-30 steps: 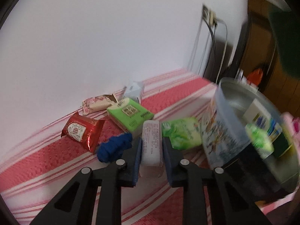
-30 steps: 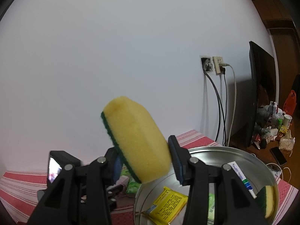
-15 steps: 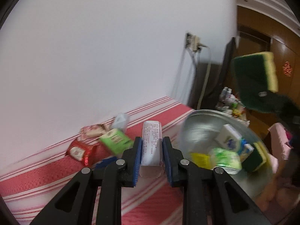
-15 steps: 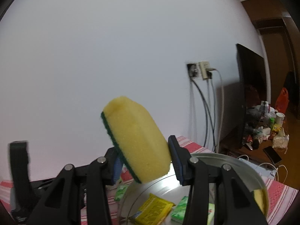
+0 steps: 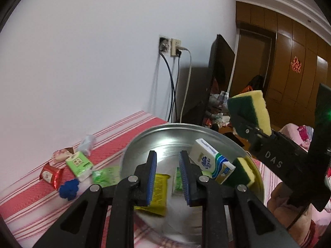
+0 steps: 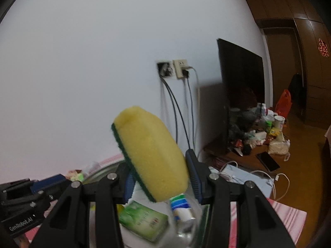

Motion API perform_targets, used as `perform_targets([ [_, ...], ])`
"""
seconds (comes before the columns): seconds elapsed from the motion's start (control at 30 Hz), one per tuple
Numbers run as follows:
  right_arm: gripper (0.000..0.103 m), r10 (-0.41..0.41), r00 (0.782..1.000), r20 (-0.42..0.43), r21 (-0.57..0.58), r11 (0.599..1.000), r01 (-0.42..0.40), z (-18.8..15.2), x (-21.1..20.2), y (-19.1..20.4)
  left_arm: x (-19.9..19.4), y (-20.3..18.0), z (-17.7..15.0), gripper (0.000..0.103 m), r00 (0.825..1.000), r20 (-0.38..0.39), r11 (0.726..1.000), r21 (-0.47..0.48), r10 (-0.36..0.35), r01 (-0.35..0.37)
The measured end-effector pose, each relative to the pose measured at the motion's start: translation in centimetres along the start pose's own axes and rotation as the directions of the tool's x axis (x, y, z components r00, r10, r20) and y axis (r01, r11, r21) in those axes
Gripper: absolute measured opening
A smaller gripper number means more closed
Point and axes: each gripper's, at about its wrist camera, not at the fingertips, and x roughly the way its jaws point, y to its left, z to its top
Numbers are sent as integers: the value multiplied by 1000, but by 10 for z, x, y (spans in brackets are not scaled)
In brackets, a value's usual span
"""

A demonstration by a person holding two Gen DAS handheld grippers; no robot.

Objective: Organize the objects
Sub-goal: 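Grasp the white box with the left gripper and carry both items over the basin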

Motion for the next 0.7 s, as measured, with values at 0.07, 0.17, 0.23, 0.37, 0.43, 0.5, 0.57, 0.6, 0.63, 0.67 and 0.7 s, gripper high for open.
perform_targets([
  [0.07, 46, 5, 1000, -30, -3, 1000, -5, -2, 4, -5, 6, -4, -1, 25, 1000, -15, 1000, -8, -8, 8],
  [0.17, 59, 33, 996, -87, -1, 999, -33, -5, 11, -11, 12, -3, -3, 25, 999, -32, 1000, -21, 4, -5],
  [0.23, 74, 48, 991, -122, 3, 999, -48, -11, 15, -12, 16, 1, -3, 25, 999, -46, 999, -31, 15, -17],
  [0.37, 84, 75, 983, -167, 16, 997, -73, -18, 23, -9, 20, 2, -6, 25, 997, -68, 999, -32, 40, -42],
  [0.43, 89, 62, 987, -147, 24, 998, -59, -18, 18, -12, 23, 5, -8, 26, 995, -81, 998, -39, 49, -52],
  [0.5, 92, 66, 990, -126, 47, 997, -60, -15, 14, -17, 25, 8, -10, 26, 994, -95, 997, -56, 46, -51],
  [0.57, 92, 72, 991, -109, 76, 995, -64, -12, 9, -20, 25, 11, -11, 26, 994, -101, 996, -69, 46, -53],
  [0.6, 92, 71, 992, -101, 83, 995, -63, -10, 7, -20, 25, 12, -11, 26, 993, -103, 996, -73, 49, -56],
  [0.63, 92, 69, 993, -92, 86, 994, -61, -9, 5, -20, 24, 13, -11, 26, 993, -104, 995, -76, 52, -61],
  [0.67, 92, 65, 994, -87, 82, 995, -58, -8, 3, -19, 23, 14, -11, 26, 993, -105, 995, -78, 56, -65],
  [0.7, 92, 63, 994, -85, 79, 995, -56, -7, 2, -16, 22, 14, -11, 26, 993, -105, 995, -77, 59, -67],
])
